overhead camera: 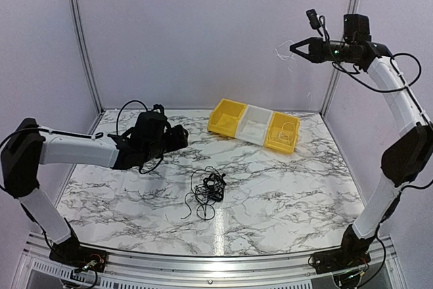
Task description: Untangle the cables
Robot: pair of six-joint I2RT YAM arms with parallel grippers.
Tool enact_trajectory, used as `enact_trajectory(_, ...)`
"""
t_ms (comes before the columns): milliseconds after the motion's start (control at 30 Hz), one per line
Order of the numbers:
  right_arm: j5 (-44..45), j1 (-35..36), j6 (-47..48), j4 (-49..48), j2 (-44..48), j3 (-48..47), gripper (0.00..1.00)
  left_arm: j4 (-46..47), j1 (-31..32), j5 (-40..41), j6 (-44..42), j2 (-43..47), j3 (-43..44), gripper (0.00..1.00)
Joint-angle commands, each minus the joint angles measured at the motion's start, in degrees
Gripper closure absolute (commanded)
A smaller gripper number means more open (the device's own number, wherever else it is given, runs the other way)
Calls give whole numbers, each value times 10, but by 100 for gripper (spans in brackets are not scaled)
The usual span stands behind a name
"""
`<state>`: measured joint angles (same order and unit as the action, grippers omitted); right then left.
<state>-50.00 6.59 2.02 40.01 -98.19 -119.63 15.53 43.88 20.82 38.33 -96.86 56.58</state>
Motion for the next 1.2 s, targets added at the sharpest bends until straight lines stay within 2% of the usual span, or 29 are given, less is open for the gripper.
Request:
enact_trajectory(0,134,-1,113,34,-5,41,100,16,2,-19,-4,76,-31,17)
enact_trajectory(167,172,-9,176,31,-1,144,100,16,2,-37,8,110,-61,17)
enact_trajectory(300,189,-9,193,20,-9,186,100,16,2,-56,12,123,-77,17)
enact_trajectory(533,204,-15,182,8,-35,196,100,16,2,-49,7,142,-97,17)
enact_trajectory(1167,320,-18,189,-21,-105,171,100,17,2,-50,18,138,-105,17)
